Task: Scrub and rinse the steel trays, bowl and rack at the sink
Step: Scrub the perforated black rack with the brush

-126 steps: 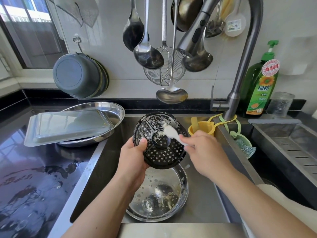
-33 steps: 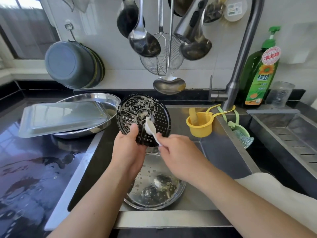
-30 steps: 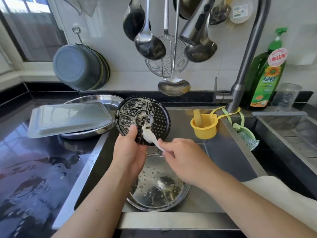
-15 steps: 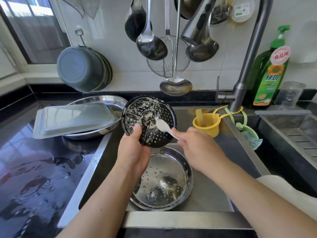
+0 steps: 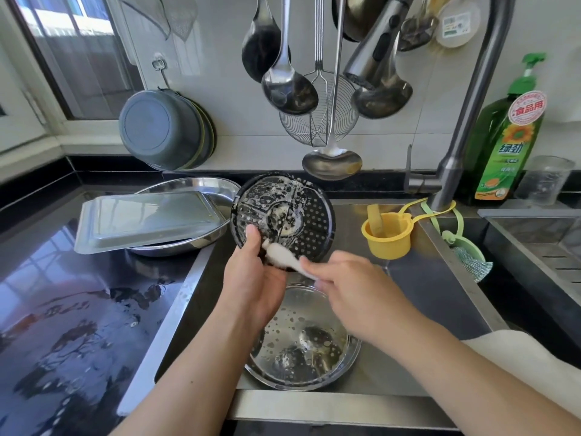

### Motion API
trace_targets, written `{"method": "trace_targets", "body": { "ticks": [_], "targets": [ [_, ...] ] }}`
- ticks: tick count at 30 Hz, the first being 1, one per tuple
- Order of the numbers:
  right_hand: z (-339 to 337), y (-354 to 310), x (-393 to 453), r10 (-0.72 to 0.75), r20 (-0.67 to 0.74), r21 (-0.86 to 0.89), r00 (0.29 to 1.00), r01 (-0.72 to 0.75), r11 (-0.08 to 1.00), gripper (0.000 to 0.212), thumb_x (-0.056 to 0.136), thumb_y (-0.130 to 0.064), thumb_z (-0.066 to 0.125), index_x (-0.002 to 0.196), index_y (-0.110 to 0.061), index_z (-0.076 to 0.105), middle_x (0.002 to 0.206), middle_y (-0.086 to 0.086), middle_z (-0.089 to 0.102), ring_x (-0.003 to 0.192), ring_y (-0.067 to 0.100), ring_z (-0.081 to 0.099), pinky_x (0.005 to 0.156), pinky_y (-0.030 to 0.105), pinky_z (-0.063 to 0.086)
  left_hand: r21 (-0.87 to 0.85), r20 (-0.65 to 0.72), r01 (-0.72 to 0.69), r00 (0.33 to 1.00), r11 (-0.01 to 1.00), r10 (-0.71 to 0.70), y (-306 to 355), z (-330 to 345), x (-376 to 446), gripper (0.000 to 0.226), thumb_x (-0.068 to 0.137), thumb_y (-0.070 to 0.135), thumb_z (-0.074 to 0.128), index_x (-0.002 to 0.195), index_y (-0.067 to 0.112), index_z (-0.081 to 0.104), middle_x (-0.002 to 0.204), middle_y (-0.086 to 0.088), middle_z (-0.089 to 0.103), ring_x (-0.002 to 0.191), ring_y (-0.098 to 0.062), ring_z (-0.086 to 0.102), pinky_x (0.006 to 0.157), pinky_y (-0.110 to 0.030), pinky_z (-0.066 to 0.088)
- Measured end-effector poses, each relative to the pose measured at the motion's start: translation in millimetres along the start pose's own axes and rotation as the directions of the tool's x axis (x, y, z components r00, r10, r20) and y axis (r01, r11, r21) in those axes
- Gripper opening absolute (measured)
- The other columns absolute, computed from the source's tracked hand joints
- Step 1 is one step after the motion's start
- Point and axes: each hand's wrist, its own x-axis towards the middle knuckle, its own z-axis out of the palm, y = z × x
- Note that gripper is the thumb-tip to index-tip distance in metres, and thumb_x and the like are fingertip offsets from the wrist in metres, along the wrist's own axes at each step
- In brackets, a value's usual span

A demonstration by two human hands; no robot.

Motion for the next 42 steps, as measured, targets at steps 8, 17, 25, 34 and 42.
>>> {"method": "trace_targets", "body": {
  "ticks": [8,17,25,34,42],
  "targets": [
    [-0.2,-3.5,-7.3,-0.005,0.07,0.054,0.998,0.001,0.999,0.045,0.105,-0.029,0.052,0.145,-0.048,0.047,0.091,-0.009,0.051,0.082,0.014,0.055,0.07,0.041,0.052,0.009,0.097,0.114,0.989,0.993,-0.114,-1.1,2.9,-1.9,0.065,0.11,0.051,0.028,0.148,0.002,0.047,0.139,-0.024,0.063,0.132,-0.038,0.059,0.121,-0.057,0.035],
    [-1.8,-8.3,-3.6,-0.013,0.058,0.094,0.998,0.008,0.996,0.045,0.106,-0.028,0.051,0.149,-0.04,0.047,0.087,-0.008,0.048,0.078,0.014,0.054,0.069,0.037,0.048,0.007,0.195,0.206,0.959,0.979,-0.203,1.1,7.4,-6.8,0.073,0.109,0.057,0.026,0.148,0.0,0.048,0.142,-0.025,0.061,0.136,-0.04,0.056,0.123,-0.053,0.03],
    [-4.4,-5.4,4.6,0.04,-0.078,0.045,0.996,-0.037,0.998,0.047,0.105,-0.03,0.05,0.151,-0.041,0.044,0.083,-0.009,0.044,0.072,0.012,0.051,0.06,0.031,0.042,0.133,0.263,0.18,0.942,0.975,-0.21,-6.0,8.6,-9.3,0.073,0.108,0.059,0.023,0.149,0.005,0.05,0.144,-0.02,0.061,0.136,-0.035,0.056,0.122,-0.052,0.032],
    [-14.0,4.9,7.2,0.054,-0.12,0.056,0.991,-0.048,0.997,0.046,0.104,-0.028,0.054,0.148,-0.04,0.048,0.081,-0.009,0.045,0.074,0.011,0.05,0.064,0.033,0.045,0.313,0.286,0.102,0.938,0.944,-0.196,-8.3,4.7,-12.5,0.067,0.078,-0.034,0.03,0.124,0.0,0.064,0.121,-0.025,0.071,0.113,-0.037,0.07,0.092,-0.047,0.059],
    [-14.4,7.0,5.3,-0.011,-0.049,0.053,0.999,0.014,0.999,0.044,0.104,-0.03,0.055,0.141,-0.053,0.05,0.08,-0.008,0.047,0.072,0.008,0.05,0.06,0.032,0.043,0.422,0.301,0.017,0.94,0.906,-0.158,-9.0,4.1,-13.3,0.043,0.083,-0.035,0.036,0.097,-0.005,0.063,0.088,-0.018,0.072,0.089,-0.03,0.073,0.076,-0.036,0.061]
  ]
}}
